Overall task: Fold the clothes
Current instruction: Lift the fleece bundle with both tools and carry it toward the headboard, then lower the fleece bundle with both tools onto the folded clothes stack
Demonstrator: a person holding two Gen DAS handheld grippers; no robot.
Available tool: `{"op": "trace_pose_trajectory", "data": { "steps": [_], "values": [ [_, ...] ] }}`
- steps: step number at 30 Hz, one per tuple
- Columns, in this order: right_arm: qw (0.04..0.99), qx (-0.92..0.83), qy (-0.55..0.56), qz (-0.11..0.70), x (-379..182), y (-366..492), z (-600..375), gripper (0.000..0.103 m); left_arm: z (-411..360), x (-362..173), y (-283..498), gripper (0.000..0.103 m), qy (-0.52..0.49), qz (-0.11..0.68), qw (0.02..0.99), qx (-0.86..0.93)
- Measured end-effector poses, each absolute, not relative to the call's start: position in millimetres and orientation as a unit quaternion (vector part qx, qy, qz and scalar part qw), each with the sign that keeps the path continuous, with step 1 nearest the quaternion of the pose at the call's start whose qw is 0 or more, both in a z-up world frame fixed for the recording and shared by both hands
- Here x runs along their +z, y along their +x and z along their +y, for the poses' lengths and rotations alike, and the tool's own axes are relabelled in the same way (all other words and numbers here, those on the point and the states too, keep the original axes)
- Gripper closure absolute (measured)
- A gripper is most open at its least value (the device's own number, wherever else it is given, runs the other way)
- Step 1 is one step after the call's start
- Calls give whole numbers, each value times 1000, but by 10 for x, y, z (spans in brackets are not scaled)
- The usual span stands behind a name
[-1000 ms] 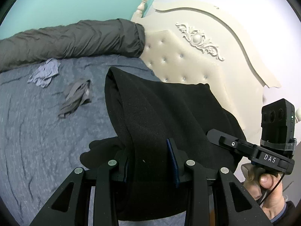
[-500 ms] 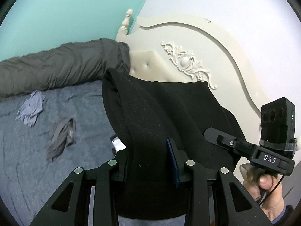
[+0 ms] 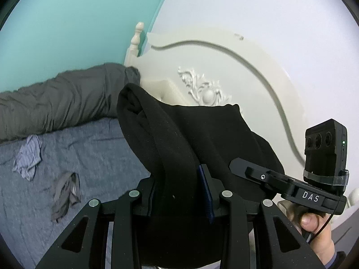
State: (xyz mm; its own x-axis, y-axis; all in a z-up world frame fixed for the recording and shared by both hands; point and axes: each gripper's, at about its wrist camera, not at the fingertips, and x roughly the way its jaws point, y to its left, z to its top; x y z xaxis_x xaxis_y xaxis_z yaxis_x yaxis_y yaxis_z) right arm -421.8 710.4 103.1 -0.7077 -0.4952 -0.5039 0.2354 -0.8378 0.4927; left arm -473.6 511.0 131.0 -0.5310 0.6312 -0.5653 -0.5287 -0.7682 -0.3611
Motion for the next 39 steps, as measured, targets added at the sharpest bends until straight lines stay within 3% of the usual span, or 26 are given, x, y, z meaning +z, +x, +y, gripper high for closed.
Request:
{"op": "trace_pose_trajectory", "data": {
  "steps": [8,24,39],
  "values": [
    [202,-910,315,-177,1435,-4209,7197,73,5228,1504,-4703,67,-344,-78,337,873],
    [178,-899,358,-176,974,-4256,7417,73,5539,934,-4782,67,-382,-79,347,853],
    [170,-889,383,-185,988,-4731,7597,73,5652,1147,-5269,67,-399,-91,347,844]
  ]
}}
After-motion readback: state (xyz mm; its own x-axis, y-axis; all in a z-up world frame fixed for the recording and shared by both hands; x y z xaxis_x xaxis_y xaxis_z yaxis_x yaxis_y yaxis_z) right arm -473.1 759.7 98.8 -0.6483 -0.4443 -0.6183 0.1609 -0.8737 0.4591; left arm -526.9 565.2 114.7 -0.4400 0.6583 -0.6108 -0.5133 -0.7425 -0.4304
